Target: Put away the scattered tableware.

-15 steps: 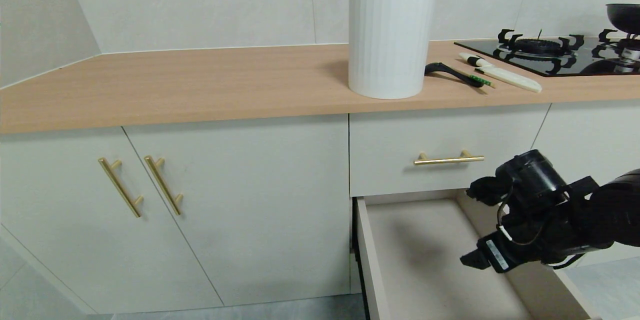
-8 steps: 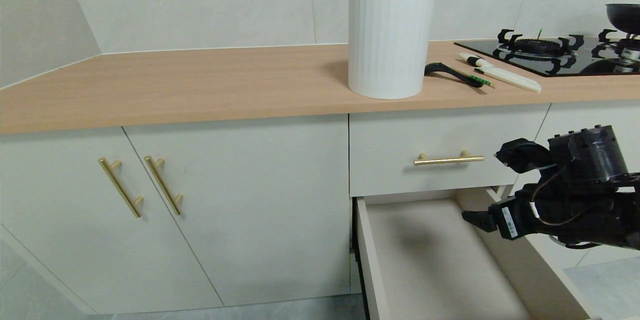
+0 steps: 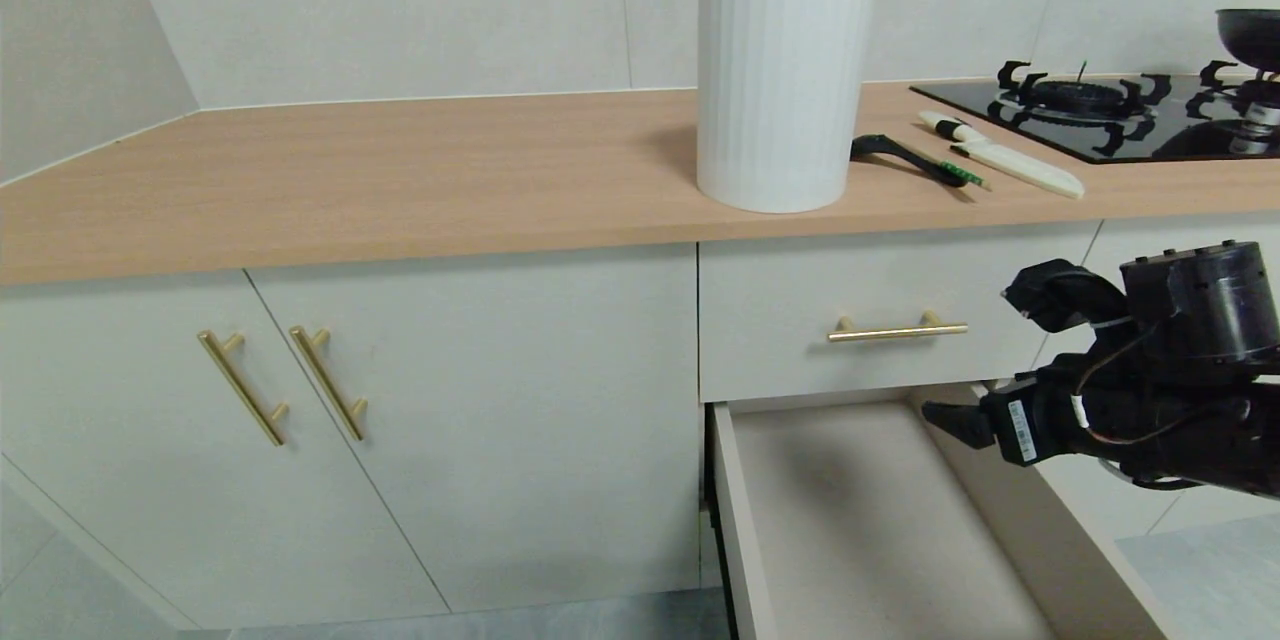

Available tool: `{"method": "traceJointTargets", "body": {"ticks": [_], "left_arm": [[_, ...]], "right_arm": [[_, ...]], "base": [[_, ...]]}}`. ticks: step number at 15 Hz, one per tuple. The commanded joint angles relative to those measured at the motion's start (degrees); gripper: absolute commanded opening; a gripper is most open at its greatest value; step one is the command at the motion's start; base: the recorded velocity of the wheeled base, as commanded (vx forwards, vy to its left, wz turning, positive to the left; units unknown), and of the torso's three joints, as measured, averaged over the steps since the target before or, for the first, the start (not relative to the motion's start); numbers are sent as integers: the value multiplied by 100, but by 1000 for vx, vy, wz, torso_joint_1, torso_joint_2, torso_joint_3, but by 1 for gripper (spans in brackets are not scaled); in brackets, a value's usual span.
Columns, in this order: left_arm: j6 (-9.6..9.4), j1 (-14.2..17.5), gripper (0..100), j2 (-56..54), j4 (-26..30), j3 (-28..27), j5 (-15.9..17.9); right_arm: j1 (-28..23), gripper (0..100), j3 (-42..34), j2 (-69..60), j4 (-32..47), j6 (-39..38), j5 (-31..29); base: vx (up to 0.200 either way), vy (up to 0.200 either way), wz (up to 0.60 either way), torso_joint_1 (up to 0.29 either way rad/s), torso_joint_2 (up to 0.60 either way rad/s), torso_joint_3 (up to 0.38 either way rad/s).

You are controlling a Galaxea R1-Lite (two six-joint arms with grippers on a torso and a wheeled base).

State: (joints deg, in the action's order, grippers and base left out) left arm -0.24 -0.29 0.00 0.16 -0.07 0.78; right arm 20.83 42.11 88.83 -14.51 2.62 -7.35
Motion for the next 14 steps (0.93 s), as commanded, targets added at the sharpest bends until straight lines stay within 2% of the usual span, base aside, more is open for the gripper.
{"method": "traceJointTargets", "body": {"ticks": [1, 14], "left_arm": [[-2, 3, 100, 0, -7, -1, 1], [-2, 3, 100, 0, -7, -1, 1]], "right_arm": [[0, 100, -1, 2, -17, 2, -3], [-106, 100, -27, 213, -421, 2, -3]], "base": [[0, 0, 0, 124, -320, -310], [0, 0, 0, 173, -490, -290]]}}
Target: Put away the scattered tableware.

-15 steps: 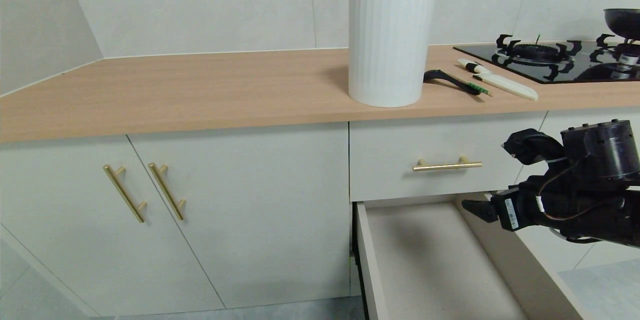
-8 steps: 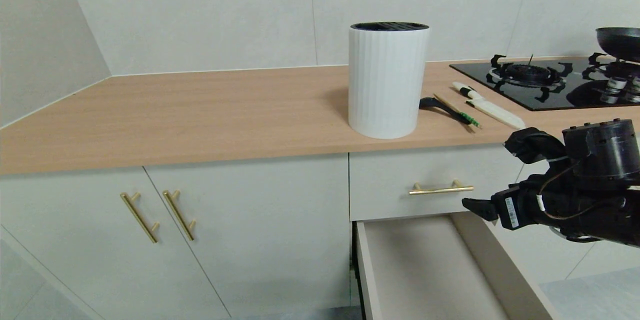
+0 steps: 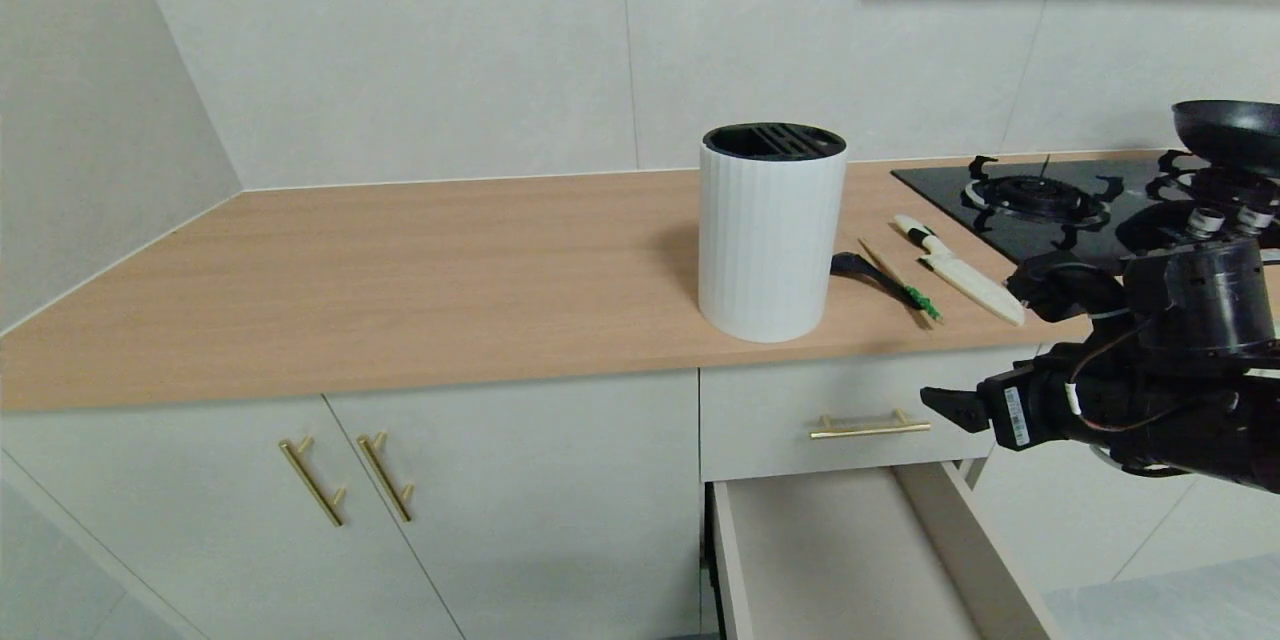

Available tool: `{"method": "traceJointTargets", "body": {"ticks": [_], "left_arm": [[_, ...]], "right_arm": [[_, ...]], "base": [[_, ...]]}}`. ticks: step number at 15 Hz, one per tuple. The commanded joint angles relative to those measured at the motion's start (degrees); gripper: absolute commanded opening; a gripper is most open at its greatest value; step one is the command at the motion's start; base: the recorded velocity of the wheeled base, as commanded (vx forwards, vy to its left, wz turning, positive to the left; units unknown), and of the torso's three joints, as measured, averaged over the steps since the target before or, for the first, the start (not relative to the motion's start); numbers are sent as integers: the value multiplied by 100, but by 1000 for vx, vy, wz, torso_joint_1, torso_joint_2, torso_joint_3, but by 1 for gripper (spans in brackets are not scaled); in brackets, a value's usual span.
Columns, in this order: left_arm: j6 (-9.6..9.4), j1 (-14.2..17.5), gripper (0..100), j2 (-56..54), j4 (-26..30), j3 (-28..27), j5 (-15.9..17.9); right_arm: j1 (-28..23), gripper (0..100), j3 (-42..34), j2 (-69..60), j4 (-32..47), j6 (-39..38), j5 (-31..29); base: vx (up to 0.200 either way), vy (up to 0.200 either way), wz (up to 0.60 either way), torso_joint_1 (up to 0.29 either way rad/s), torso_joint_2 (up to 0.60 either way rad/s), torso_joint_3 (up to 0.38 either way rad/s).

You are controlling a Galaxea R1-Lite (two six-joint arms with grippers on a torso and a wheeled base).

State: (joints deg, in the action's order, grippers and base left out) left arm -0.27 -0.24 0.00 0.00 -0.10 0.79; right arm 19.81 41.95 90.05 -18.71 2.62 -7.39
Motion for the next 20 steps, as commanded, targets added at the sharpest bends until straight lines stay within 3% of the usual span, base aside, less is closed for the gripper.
{"method": "traceJointTargets", "body": {"ticks": [1, 4, 7, 13, 20], "left_arm": [[0, -2, 100, 0, 9, 1, 0], [0, -2, 100, 0, 9, 1, 0], [0, -2, 100, 0, 9, 1, 0], [0, -2, 100, 0, 9, 1, 0], [0, -2, 100, 0, 9, 1, 0]], "right_arm": [[-39, 100, -11, 118, -115, 2, 0], [-65, 100, -46, 179, -546, -16, 0], [-56, 100, 525, 557, -572, -535, -325], [-153, 100, 2467, 1401, 1028, -1159, -457], [-425, 100, 2608, 2306, 430, -1220, -685]], "base": [[0, 0, 0, 144, -354, -203], [0, 0, 0, 54, -118, -71], [0, 0, 0, 0, 0, 0], [0, 0, 0, 0, 0, 0], [0, 0, 0, 0, 0, 0]]}}
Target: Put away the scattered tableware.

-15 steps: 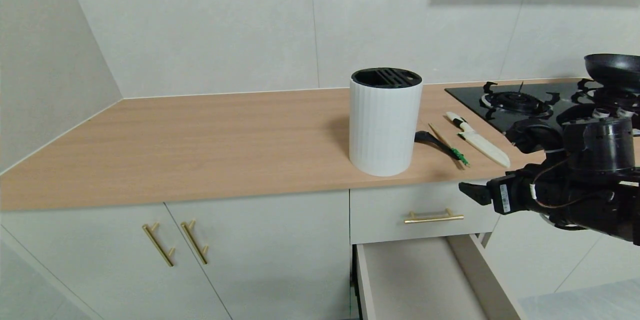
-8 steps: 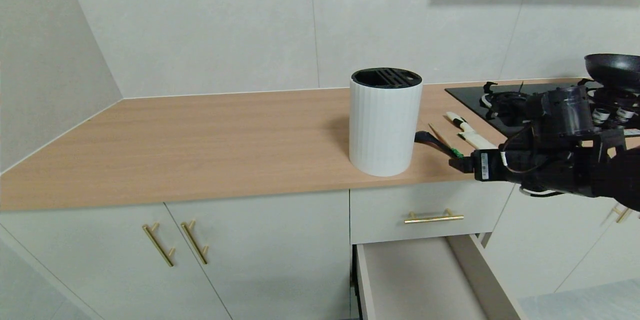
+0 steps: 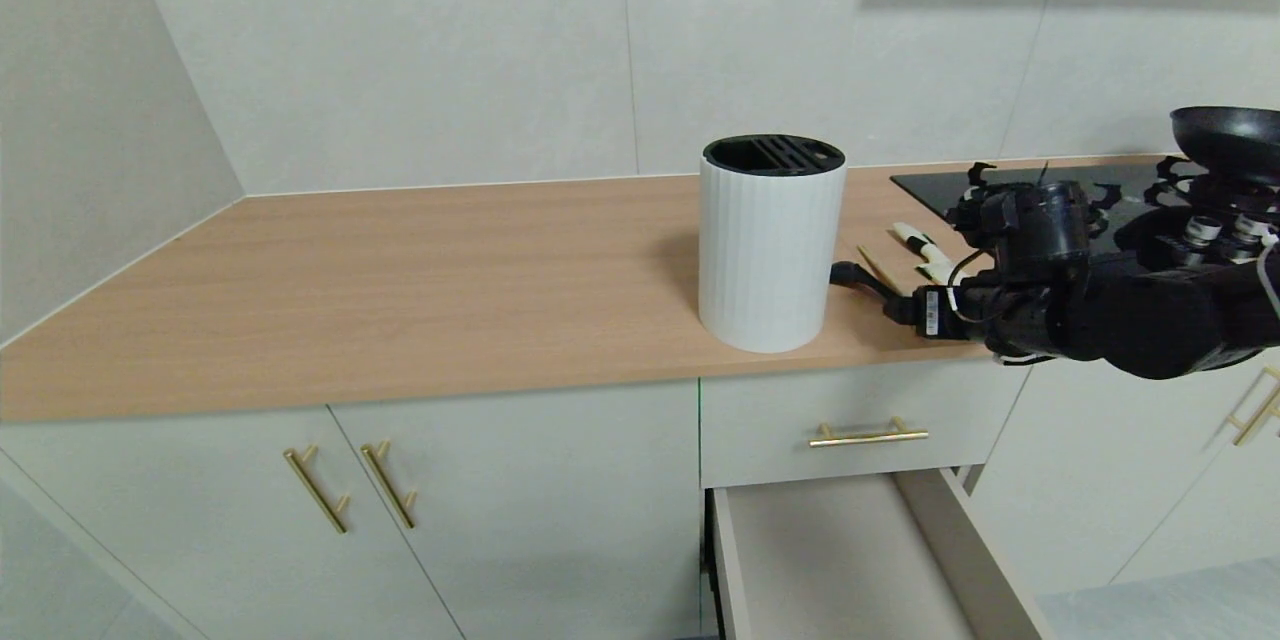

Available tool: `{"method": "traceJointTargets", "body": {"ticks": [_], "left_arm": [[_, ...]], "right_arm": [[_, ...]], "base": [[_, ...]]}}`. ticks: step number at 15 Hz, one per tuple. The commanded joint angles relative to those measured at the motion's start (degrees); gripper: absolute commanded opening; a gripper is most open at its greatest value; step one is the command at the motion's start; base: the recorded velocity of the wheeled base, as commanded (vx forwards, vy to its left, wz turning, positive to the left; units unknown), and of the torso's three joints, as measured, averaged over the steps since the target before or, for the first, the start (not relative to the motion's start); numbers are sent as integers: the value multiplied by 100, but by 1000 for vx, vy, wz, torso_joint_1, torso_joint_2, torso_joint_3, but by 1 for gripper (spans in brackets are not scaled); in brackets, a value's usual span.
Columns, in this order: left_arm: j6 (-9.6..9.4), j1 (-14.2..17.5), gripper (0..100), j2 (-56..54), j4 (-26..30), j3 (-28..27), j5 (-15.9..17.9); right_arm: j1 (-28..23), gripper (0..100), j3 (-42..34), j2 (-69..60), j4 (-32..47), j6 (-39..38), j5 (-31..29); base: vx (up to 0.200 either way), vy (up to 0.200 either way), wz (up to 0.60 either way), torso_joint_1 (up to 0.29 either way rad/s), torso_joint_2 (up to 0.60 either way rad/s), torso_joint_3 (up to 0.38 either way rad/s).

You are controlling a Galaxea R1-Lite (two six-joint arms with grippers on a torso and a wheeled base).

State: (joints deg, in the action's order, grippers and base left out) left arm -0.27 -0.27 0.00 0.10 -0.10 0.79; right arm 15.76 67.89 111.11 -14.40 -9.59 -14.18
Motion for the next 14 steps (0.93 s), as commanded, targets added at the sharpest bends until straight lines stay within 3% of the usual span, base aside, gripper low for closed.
{"method": "traceJointTargets", "body": {"ticks": [1, 7, 8, 14], "left_arm": [[0, 0, 100, 0, -1, 1, 0], [0, 0, 100, 0, -1, 1, 0], [0, 0, 100, 0, -1, 1, 0], [0, 0, 100, 0, -1, 1, 0]], "right_arm": [[-29, 100, 14, 219, -19, 1, -6], [-29, 100, 5, 254, -116, 1, -6], [-29, 0, 5, 263, -116, 1, -15], [-29, 0, -4, 201, -116, -69, 3]], "base": [[0, 0, 0, 0, 0, 0], [0, 0, 0, 0, 0, 0], [0, 0, 0, 0, 0, 0], [0, 0, 0, 0, 0, 0]]}}
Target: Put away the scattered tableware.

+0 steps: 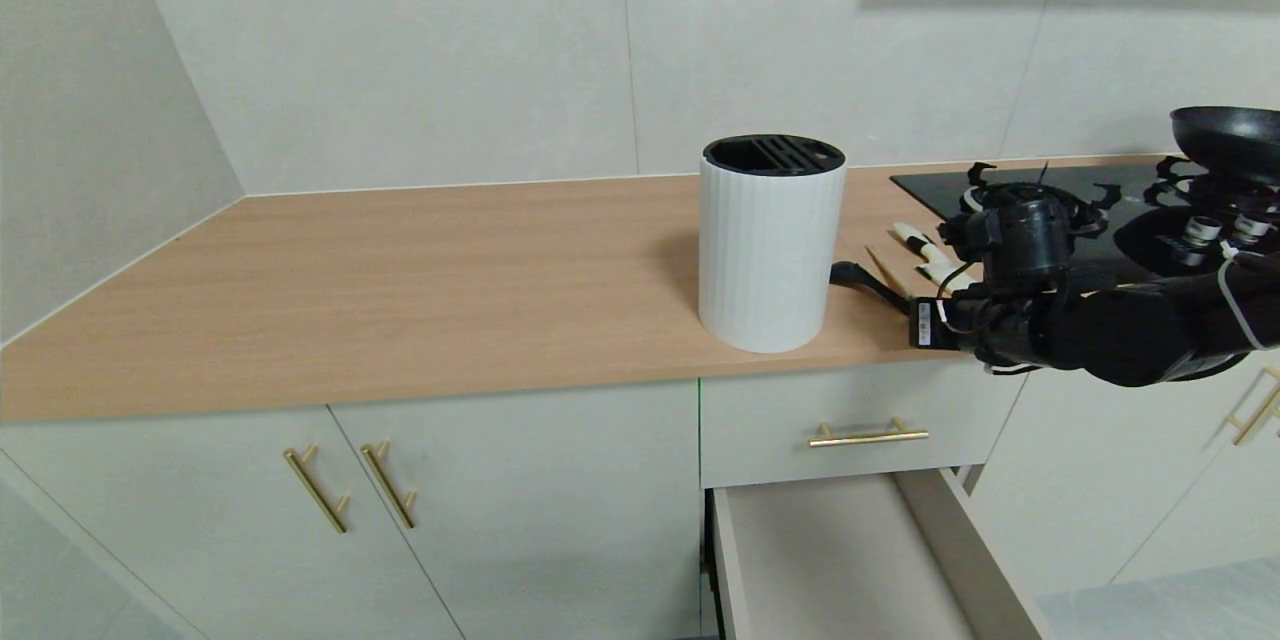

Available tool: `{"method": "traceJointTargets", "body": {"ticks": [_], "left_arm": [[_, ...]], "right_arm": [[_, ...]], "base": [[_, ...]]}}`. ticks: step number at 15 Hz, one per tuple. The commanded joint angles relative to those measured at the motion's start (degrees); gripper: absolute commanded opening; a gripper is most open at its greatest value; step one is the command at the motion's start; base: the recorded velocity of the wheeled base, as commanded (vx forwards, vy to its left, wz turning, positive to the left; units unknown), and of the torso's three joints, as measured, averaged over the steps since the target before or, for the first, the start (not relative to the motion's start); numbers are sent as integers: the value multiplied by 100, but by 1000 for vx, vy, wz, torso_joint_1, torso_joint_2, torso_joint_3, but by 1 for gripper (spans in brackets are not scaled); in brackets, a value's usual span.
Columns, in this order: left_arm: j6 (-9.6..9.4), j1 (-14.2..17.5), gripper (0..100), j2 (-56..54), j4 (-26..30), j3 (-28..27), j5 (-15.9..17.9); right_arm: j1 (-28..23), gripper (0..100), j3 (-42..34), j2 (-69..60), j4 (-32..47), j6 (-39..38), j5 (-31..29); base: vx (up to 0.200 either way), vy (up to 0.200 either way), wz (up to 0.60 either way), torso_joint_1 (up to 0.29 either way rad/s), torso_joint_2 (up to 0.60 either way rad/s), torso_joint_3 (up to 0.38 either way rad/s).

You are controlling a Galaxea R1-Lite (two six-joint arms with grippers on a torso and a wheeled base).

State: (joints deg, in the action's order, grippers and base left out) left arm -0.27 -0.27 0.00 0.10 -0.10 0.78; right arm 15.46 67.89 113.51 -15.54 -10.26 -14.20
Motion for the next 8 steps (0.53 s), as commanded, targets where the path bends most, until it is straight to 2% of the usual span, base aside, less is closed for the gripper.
{"method": "traceJointTargets", "body": {"ticks": [1, 5, 8], "left_arm": [[0, 0, 100, 0, -1, 1, 1], [0, 0, 100, 0, -1, 1, 1], [0, 0, 100, 0, -1, 1, 1]], "right_arm": [[1, 0, -4, -48, 7, -2, -4], [1, 0, -65, -197, 34, -55, -4], [27, 0, -470, -857, 43, -160, -74]], "base": [[0, 0, 0, 0, 0, 0], [0, 0, 0, 0, 0, 0], [0, 0, 0, 0, 0, 0]]}}
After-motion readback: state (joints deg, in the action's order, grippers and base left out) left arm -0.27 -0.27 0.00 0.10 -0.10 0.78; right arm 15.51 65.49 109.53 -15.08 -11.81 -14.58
